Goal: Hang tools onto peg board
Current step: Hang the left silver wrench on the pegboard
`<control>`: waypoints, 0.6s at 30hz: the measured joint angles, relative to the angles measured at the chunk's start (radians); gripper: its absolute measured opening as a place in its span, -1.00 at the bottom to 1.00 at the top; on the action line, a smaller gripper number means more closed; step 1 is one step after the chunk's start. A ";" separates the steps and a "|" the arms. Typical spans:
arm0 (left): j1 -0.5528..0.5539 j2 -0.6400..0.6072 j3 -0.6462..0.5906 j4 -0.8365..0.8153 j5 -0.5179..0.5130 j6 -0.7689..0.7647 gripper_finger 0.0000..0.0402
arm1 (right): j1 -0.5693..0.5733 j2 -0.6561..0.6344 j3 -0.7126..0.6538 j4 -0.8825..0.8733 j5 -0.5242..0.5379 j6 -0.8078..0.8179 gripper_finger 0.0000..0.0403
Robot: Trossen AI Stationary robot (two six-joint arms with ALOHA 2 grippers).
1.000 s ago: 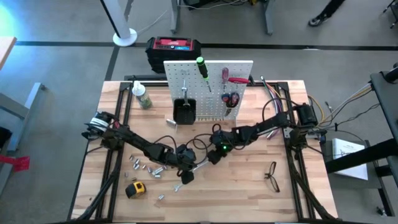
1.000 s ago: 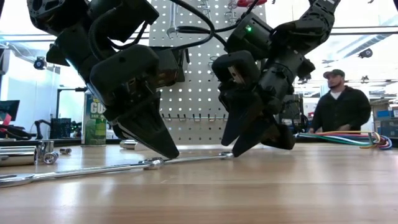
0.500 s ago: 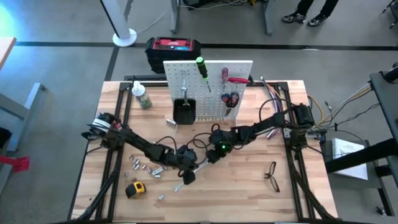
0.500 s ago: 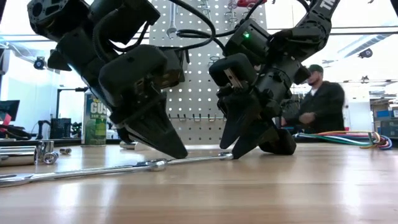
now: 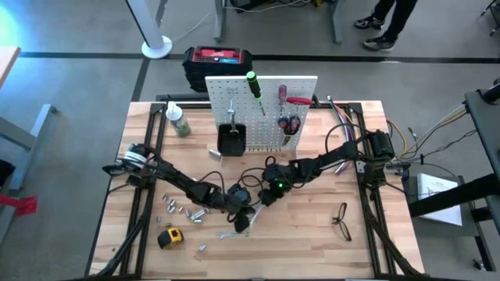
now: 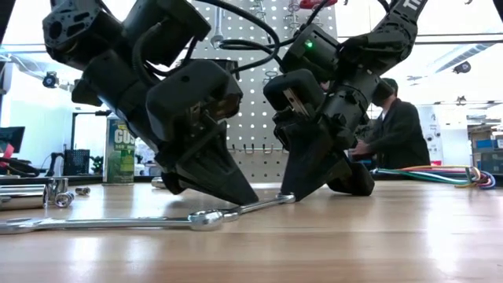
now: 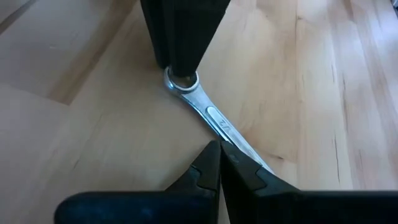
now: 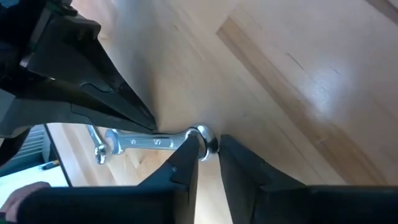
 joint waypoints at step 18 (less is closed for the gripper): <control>0.003 -0.013 0.000 0.001 -0.008 0.001 -1.00 | 0.011 -0.056 -0.005 -0.031 0.150 -0.168 -1.00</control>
